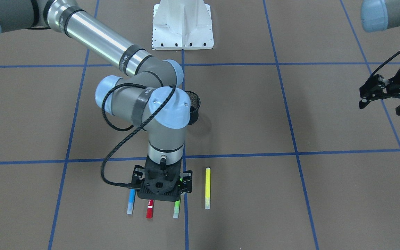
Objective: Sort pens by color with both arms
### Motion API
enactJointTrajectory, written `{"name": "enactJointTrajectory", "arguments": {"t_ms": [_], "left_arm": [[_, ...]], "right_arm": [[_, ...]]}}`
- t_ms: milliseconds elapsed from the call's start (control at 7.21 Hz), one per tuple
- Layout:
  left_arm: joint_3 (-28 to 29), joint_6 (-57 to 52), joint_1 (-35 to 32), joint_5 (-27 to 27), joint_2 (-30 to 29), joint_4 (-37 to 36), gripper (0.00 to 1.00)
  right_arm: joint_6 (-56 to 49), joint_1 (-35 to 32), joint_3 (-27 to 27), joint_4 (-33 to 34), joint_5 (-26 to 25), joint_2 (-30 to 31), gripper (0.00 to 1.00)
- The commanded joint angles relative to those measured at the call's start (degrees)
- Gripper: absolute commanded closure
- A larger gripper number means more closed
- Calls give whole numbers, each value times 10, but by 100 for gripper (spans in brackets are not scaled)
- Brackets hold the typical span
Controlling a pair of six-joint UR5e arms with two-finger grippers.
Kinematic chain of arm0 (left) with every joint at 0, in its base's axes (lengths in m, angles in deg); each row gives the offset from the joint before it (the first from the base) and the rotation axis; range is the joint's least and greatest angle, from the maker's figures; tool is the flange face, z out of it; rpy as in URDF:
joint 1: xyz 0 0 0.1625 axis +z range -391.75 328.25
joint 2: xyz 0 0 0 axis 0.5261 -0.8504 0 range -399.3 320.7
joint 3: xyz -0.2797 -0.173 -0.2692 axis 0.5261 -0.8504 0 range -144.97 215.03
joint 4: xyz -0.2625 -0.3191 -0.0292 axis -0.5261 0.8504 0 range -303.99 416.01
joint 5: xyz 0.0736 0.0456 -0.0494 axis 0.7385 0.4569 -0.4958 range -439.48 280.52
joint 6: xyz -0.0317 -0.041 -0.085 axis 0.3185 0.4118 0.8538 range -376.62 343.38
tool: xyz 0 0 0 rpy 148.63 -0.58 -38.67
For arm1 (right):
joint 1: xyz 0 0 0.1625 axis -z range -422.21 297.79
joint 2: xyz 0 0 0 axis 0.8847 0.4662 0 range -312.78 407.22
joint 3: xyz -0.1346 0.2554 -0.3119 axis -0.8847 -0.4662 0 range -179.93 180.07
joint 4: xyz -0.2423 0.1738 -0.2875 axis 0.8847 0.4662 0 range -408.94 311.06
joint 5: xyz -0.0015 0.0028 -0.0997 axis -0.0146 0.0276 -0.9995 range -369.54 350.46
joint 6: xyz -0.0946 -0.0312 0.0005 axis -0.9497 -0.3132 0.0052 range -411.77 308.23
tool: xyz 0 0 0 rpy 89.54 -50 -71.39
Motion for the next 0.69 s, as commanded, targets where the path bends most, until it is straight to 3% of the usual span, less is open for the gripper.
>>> {"name": "enactJointTrajectory", "arguments": {"t_ms": [0, 277, 554], "left_arm": [[7, -5, -26, 0, 23, 45, 0], [32, -77, -76, -6, 50, 74, 0], [86, -155, -137, -16, 62, 70, 0]], "right_arm": [[-111, -86, 101, 49, 117, 71, 0], [-227, -170, 174, 62, 213, 156, 0], [-349, -245, 243, 89, 272, 247, 0]]}}
